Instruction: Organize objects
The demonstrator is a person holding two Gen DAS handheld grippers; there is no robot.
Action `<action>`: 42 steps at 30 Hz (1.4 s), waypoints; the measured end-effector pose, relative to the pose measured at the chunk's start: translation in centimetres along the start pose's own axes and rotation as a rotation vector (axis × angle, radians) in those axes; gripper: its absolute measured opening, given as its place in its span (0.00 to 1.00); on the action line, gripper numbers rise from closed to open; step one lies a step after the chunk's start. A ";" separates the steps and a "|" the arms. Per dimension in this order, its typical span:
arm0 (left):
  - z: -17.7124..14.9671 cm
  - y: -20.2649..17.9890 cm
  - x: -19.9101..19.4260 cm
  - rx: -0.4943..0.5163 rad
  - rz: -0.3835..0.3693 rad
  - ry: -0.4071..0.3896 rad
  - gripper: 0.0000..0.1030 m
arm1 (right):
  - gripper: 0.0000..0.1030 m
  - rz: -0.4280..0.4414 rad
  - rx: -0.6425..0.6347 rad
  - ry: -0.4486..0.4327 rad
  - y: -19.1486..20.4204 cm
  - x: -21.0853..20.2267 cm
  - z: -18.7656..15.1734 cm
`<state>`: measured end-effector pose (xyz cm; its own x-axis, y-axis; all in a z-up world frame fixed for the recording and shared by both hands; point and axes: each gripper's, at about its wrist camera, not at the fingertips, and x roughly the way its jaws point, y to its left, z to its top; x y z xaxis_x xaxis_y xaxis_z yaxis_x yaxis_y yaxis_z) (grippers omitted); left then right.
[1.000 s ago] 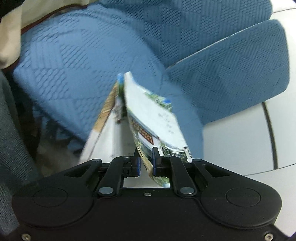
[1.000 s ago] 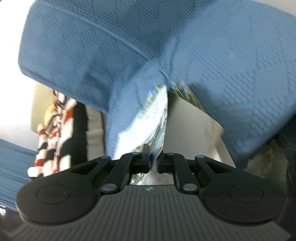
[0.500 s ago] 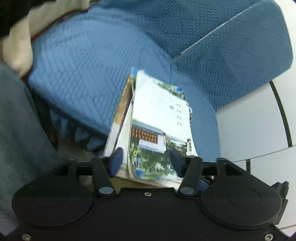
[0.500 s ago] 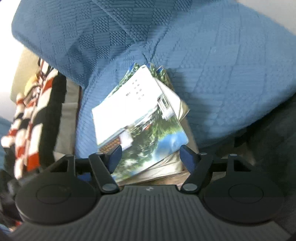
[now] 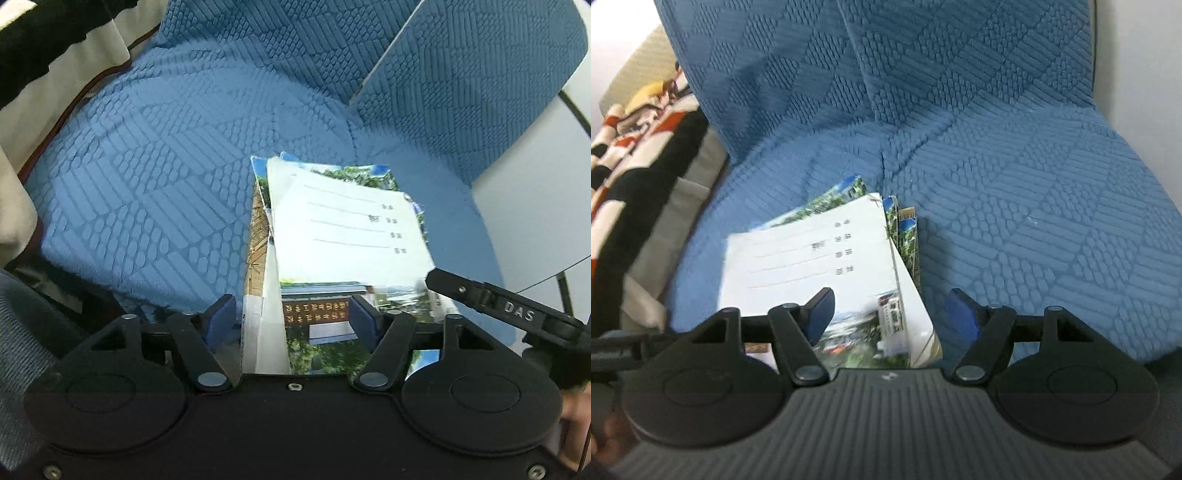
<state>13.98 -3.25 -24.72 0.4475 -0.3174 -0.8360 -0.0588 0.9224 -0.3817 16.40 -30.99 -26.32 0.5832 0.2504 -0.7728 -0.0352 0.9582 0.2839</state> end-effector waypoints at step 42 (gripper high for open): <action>2.6 -6.9 -12.4 0.130 -0.087 -0.153 0.97 | 0.25 0.034 0.028 -0.220 4.5 -15.6 0.9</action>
<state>11.17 -5.05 -10.67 0.5766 -0.3695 -0.7288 0.0972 0.9166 -0.3878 7.90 -30.73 -12.46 0.7452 0.2437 -0.6207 -0.0375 0.9447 0.3258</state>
